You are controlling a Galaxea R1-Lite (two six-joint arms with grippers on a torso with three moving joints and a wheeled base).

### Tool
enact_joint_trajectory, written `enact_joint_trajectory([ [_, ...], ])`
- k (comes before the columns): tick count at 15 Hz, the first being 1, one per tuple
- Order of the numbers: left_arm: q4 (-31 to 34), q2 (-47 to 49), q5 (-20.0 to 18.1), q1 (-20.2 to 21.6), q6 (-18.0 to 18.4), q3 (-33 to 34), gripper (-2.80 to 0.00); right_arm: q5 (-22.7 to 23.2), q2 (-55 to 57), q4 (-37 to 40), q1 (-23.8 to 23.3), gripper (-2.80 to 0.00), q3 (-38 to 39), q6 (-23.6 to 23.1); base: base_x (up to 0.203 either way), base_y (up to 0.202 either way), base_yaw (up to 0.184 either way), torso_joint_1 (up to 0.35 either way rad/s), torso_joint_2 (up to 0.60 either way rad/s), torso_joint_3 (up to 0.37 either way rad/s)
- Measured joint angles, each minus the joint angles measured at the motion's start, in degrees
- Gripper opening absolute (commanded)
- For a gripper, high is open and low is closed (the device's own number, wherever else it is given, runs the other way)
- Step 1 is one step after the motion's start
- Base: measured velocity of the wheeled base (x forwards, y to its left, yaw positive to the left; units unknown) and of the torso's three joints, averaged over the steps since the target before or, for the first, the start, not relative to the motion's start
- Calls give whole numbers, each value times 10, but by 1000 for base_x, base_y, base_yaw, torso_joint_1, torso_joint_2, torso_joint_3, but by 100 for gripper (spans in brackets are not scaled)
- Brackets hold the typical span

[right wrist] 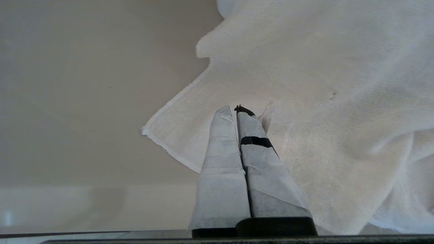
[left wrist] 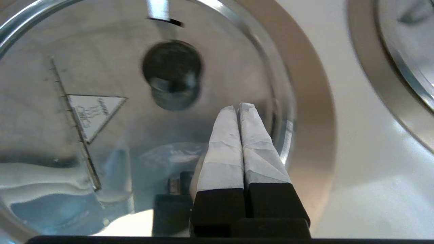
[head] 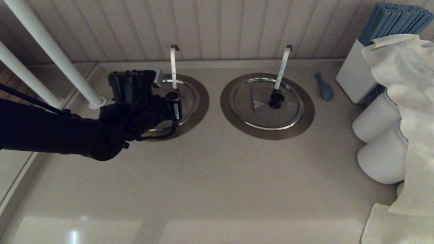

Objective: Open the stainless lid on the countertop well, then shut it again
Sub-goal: Open the lid

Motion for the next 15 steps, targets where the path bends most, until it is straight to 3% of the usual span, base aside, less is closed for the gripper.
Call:
enact_joint_trajectory([
  [4,-1,3,4,3,-10,-7,-280,0,0,0,0,-280,0,0,0,0,0,0,0,0],
  [5,-1,-2,4,4,-10,-7,0,0,0,0,0,-280,0,0,0,0,0,0,0,0],
  [10,-4,-13,25,-3,-9,-5,0,0,0,0,0,-280,0,0,0,0,0,0,0,0],
  [15,-113,49,55,7,-5,-25,0,0,0,0,0,-280,0,0,0,0,0,0,0,0],
])
